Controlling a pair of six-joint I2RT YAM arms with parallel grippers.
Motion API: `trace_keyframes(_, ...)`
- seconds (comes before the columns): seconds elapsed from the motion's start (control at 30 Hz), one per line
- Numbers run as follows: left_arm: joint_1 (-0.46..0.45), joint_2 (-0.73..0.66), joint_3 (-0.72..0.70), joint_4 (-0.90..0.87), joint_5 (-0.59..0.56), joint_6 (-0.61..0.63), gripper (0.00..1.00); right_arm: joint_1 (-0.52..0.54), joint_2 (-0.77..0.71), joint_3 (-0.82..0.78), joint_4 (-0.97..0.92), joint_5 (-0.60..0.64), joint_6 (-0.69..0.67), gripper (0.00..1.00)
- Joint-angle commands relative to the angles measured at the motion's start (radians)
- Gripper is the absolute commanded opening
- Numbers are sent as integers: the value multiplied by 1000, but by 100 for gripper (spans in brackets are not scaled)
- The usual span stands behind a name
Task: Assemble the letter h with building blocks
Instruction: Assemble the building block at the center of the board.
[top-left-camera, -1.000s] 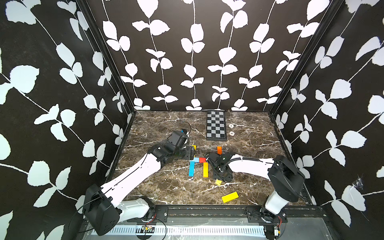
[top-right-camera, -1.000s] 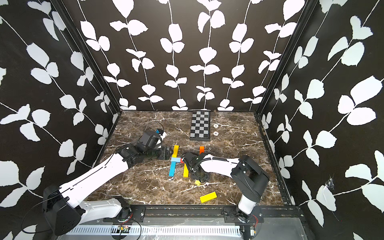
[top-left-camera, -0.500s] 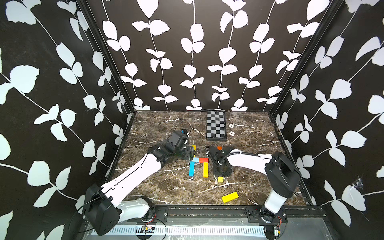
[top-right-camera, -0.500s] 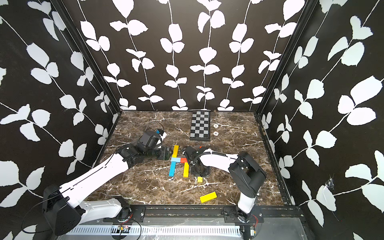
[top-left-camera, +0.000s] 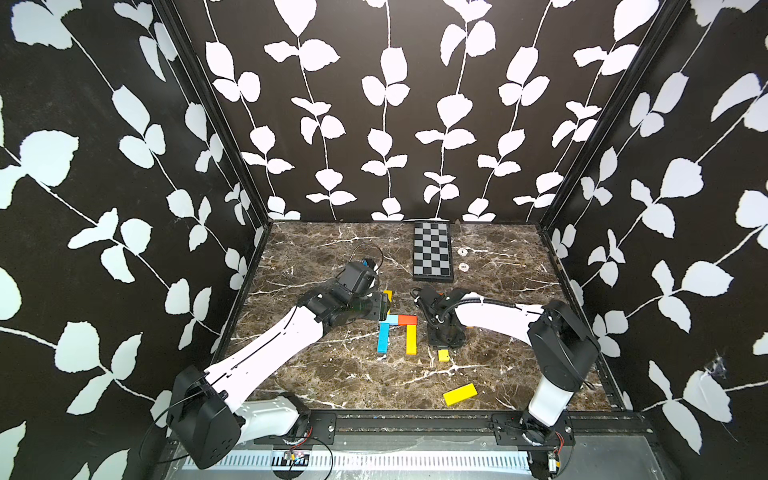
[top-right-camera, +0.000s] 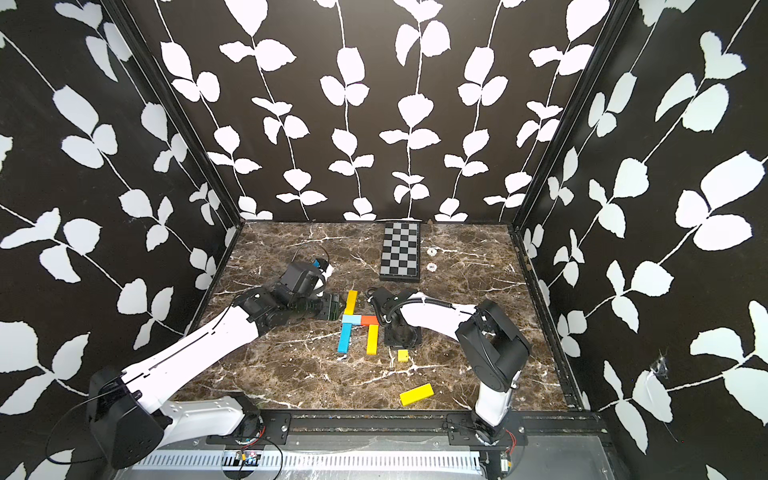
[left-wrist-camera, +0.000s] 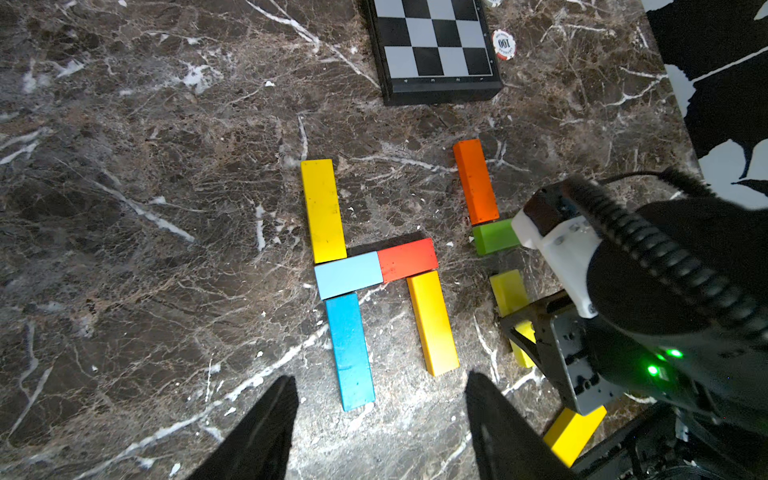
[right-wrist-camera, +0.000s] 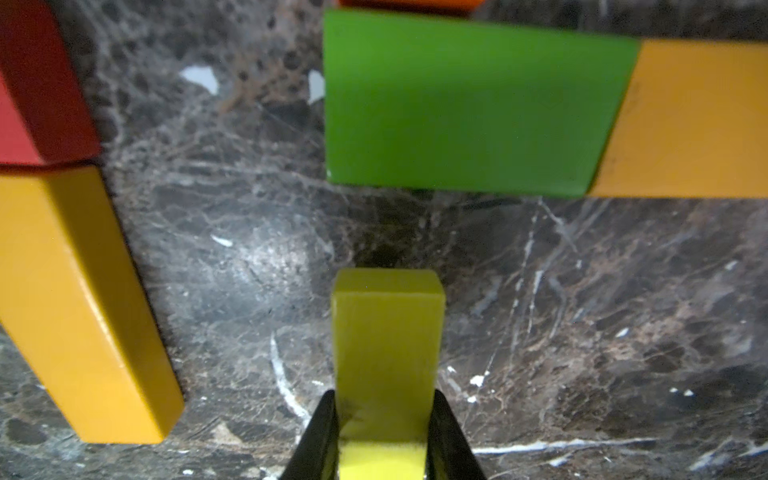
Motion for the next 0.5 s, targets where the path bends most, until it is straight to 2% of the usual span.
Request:
trace_keyframes(0.0,-1,3,-2,-13,-7,8,67,-14,17,10,-11,2,8,34)
trace_keyframes(0.03,-1,5,-3,-13,-5,8,68,-16,19,13,-12,2,8,42)
trace_keyframes(0.1,-1,11,-4,-14,-4,8,67,-20,17,16,-9,0,7,46)
trace_keyframes(0.23,-1,13,-5,-10,0,8,68,-23,29,22,-11,-4,4,41)
trace_keyframes(0.47,-1,17,-1,-10,4,8,67,-28,42,22,-17,6,5,43)
